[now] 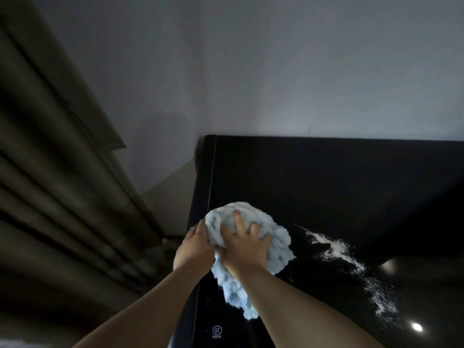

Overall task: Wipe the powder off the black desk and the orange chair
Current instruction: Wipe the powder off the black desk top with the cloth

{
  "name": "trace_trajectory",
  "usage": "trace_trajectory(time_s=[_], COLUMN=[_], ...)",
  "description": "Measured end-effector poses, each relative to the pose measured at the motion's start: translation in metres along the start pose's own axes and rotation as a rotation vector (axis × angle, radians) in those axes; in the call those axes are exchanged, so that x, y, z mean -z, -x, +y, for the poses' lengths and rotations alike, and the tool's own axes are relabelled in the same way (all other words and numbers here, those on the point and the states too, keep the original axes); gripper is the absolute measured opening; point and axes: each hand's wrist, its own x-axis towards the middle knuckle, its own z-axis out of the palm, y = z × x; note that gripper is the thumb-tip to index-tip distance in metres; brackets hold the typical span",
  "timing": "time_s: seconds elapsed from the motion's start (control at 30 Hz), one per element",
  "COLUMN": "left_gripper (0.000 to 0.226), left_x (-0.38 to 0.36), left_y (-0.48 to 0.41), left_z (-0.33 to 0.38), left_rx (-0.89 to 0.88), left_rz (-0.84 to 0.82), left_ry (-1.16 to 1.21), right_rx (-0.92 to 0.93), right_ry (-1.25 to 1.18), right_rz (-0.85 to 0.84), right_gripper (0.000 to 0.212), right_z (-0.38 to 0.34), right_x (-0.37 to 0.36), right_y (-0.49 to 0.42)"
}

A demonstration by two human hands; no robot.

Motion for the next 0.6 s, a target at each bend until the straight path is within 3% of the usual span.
trace_trajectory(time_s=[0.27, 0.33, 0.43, 0.53, 0.6], left_gripper=[0.064, 0.064, 0.064, 0.061, 0.058], left_x=[-0.007, -0.006, -0.006, -0.008, -0.008], left_y=[-0.008, -0.009, -0.008, -0.006, -0.008], left_z=[-0.003, -0.009, -0.017, -0.021, -0.023], left_rx=[-0.147, -0.145, -0.108, -0.169, -0.219], left_rz=[-0.243, -0.244, -0.158, -0.130, -0.114], left_ry=[-0.340, -0.315, -0.259, -0.316, -0.318], right_rx=[-0.402, -0.464, -0.304, -0.096, -0.075], right_ry=[-0.166, -0.210, -0.219, -0.245, -0.202], right_rz=[0.059, 0.164, 0.299, 0.057, -0.061], right_gripper=[0.054, 0.052, 0.053, 0.061, 0.068], right_z=[0.074, 0.076, 0.039, -0.010, -0.015], right_x=[0.020, 0.027, 0.035, 0.025, 0.016], right_y=[0.017, 0.022, 0.014, 0.002, 0.000])
